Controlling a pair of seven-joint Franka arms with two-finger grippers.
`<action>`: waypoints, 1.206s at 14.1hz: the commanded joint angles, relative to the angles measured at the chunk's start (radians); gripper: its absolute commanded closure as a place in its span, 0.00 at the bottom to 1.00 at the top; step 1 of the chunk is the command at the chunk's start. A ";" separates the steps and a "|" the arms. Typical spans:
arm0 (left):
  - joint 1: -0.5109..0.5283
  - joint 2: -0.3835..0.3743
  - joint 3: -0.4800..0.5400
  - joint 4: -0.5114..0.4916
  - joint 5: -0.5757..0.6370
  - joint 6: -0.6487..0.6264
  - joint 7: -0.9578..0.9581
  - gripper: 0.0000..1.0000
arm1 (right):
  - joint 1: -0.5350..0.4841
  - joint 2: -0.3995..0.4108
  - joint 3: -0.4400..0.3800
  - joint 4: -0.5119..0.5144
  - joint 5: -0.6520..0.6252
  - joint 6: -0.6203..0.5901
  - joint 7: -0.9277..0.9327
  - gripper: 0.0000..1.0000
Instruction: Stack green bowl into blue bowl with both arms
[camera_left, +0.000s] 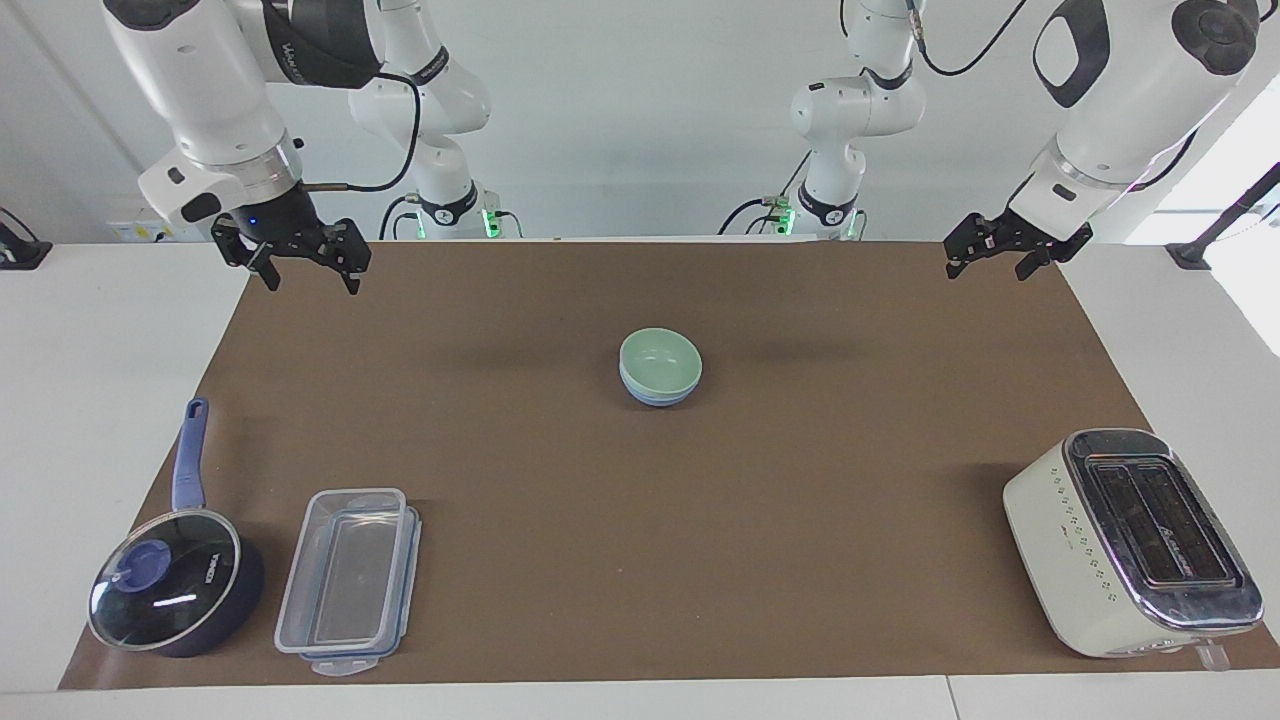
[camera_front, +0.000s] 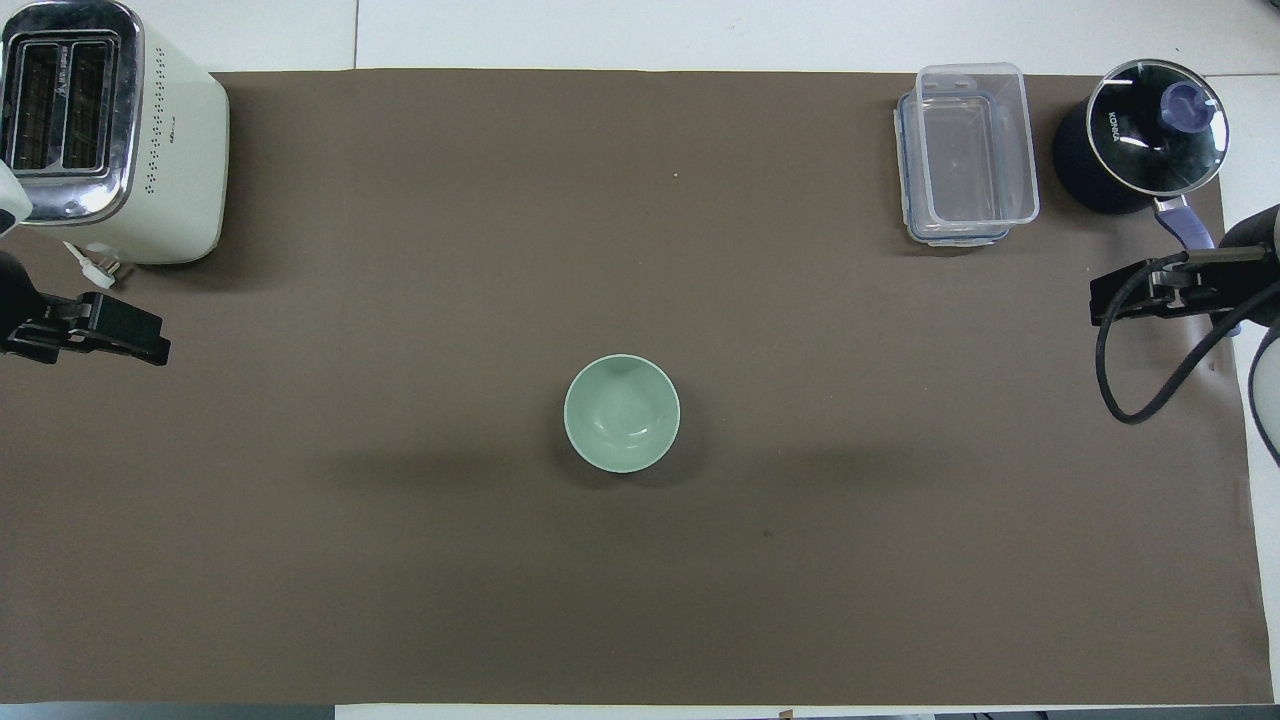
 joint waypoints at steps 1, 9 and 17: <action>-0.005 -0.013 0.002 -0.020 0.013 0.016 0.007 0.00 | -0.011 -0.013 0.006 0.000 0.007 -0.018 -0.013 0.00; -0.005 -0.013 0.002 -0.020 0.013 0.016 0.007 0.00 | -0.011 -0.009 0.004 0.003 0.062 -0.007 0.007 0.00; -0.005 -0.013 0.002 -0.020 0.013 0.016 0.007 0.00 | -0.011 -0.013 0.004 0.000 0.059 -0.009 0.020 0.00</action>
